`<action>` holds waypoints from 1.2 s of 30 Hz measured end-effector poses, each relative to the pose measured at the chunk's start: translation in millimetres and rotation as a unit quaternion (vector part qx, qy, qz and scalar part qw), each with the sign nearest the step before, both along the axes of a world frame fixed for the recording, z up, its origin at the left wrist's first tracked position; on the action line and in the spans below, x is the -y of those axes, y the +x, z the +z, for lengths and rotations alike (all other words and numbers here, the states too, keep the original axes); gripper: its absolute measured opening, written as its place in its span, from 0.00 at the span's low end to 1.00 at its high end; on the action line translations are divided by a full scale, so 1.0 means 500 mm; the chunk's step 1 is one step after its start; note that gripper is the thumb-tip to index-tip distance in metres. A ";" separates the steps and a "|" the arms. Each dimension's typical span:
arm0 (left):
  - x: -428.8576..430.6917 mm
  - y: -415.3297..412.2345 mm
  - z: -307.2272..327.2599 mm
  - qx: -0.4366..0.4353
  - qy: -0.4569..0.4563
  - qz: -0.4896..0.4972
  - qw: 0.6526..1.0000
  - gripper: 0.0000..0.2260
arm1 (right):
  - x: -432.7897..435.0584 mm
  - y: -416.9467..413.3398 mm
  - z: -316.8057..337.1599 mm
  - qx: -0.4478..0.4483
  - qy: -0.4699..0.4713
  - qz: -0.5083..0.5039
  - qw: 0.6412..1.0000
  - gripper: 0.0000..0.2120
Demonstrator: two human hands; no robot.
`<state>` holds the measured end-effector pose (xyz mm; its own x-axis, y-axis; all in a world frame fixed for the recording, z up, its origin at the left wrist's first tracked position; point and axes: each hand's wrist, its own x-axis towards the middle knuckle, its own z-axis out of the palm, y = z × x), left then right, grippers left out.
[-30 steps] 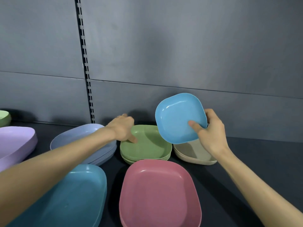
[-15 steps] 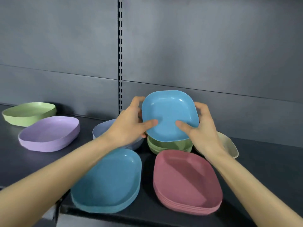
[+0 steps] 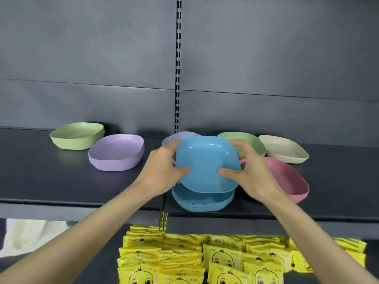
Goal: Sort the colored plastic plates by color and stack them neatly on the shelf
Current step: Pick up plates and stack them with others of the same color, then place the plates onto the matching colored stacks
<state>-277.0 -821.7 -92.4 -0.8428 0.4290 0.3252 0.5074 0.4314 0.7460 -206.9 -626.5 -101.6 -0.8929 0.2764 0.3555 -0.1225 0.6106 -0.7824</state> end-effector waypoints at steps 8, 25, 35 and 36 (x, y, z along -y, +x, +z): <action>0.025 -0.008 -0.037 -0.034 -0.083 -0.018 0.996 0.23 | 0.023 0.002 -0.015 0.073 0.127 -0.046 0.988 0.30; 0.036 -0.034 -0.047 0.057 -0.117 -0.068 0.989 0.16 | 0.010 -0.037 -0.024 0.181 0.223 -0.001 0.958 0.18; 0.040 -0.025 -0.050 0.076 -0.070 -0.069 0.992 0.16 | 0.031 -0.026 0.003 0.207 0.229 -0.001 0.951 0.16; 0.042 -0.024 -0.047 0.069 -0.074 -0.068 0.993 0.15 | 0.032 -0.023 0.010 0.207 0.225 0.000 0.952 0.17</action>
<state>-289.2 -842.8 -116.1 -0.8054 0.5768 0.1362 0.4667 0.4756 0.7456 -218.3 -642.6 -96.8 -0.9824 0.1785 0.0551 0.1391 0.8958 -0.4220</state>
